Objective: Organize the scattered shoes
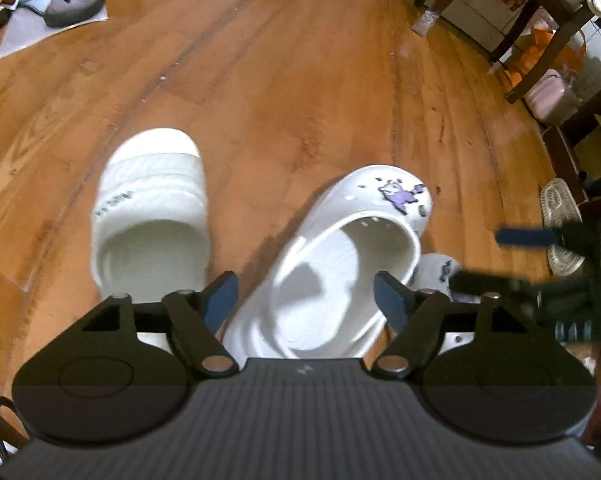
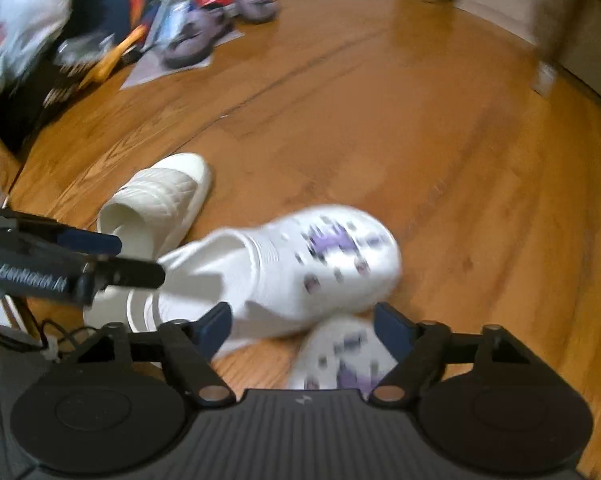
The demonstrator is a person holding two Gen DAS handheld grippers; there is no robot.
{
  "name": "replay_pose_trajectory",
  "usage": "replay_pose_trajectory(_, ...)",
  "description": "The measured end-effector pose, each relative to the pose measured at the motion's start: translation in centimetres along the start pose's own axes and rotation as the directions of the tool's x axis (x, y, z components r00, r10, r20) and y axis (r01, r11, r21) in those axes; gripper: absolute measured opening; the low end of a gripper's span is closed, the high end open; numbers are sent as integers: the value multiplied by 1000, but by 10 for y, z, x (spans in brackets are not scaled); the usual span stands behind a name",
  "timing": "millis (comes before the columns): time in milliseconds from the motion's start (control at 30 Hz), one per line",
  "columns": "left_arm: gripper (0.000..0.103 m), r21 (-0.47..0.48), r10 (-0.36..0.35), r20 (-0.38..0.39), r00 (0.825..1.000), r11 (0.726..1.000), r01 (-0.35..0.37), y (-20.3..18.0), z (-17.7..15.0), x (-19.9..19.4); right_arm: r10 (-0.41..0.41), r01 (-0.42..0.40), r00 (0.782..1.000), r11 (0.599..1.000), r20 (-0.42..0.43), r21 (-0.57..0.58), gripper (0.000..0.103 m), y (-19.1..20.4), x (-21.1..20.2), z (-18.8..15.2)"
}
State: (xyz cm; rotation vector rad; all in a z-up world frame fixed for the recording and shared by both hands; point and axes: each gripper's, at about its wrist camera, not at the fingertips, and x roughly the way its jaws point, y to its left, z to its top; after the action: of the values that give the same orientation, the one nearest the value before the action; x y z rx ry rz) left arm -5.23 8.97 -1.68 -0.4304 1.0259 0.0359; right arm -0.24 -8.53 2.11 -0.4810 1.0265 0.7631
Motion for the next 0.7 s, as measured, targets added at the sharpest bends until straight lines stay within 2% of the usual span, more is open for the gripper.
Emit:
replay_pose_trajectory(67,79,23,10,-11,1000,1000,-10,5,-2,-1,4,-8,999,997,-43,-83,70,7,10,15)
replay_pose_trajectory(167,81,15,9,-26,1000,1000,-9,16,-5,0,-31,13,994,984,-102,-175,69,19,32,31)
replay_pose_trajectory(267,81,-8,4,-28,1000,1000,-5,26,-4,0,-64,28,984,977,-165,-210,66,24,50,38)
replay_pose_trajectory(333,82,-29,-17,-29,999,999,16,32,-5,-1,-108,55,971,969,-215,-240,63,28,66,40)
replay_pose_trajectory(400,82,-47,-33,-27,999,998,32,38,-5,-2,-169,97,951,958,-258,-269,65,30,82,40)
replay_pose_trajectory(533,82,-42,-28,-26,999,999,27,39,-5,-3,-224,149,944,945,-242,-291,66,34,88,37)
replay_pose_trajectory(600,82,-14,-2,-32,999,1000,2,34,-6,-2,-237,173,944,948,-229,-268,65,35,85,32)
replay_pose_trajectory(700,82,10,-18,-37,999,1000,18,29,-7,-2,-262,210,935,952,-238,-223,67,29,82,27)
